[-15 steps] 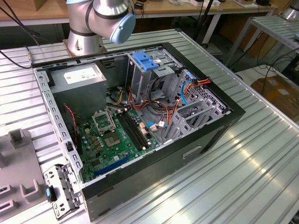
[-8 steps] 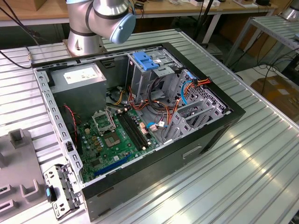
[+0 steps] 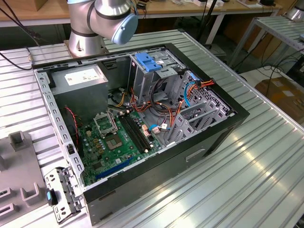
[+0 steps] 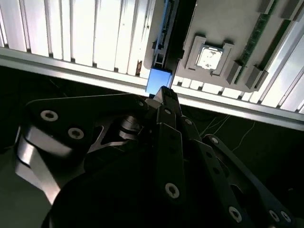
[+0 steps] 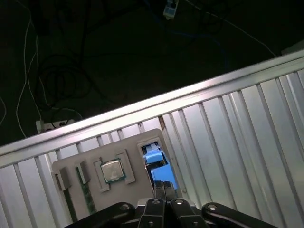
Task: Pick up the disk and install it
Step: 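Pick up the disk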
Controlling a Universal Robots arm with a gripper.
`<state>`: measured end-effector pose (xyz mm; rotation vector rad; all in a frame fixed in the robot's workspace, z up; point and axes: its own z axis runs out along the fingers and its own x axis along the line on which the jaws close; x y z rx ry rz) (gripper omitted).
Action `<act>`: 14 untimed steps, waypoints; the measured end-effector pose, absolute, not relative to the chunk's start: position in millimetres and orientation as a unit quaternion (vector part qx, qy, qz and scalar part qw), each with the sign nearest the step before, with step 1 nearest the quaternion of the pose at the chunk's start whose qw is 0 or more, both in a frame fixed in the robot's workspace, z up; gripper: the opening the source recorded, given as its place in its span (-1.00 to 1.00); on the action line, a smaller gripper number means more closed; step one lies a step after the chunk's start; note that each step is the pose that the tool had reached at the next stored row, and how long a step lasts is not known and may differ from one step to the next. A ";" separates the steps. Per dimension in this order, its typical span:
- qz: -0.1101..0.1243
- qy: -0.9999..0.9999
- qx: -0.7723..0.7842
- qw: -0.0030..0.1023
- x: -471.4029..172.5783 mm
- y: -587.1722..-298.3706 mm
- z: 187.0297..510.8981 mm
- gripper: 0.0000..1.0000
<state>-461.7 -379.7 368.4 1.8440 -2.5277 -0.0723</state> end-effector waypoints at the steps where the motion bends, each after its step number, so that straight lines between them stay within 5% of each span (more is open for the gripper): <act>1: -0.023 -0.803 0.595 0.006 -461.7 -379.6 368.2 -0.79; 3: -0.023 -0.796 0.605 0.006 -461.7 -379.7 367.5 -0.77; 4: -0.022 -0.794 0.608 0.006 -461.7 -379.6 366.5 -0.54; 10: -0.021 -0.775 0.631 0.006 -462.1 -379.2 359.5 -0.05; 14: -0.020 -0.768 0.640 0.005 -464.7 -379.3 353.5 0.08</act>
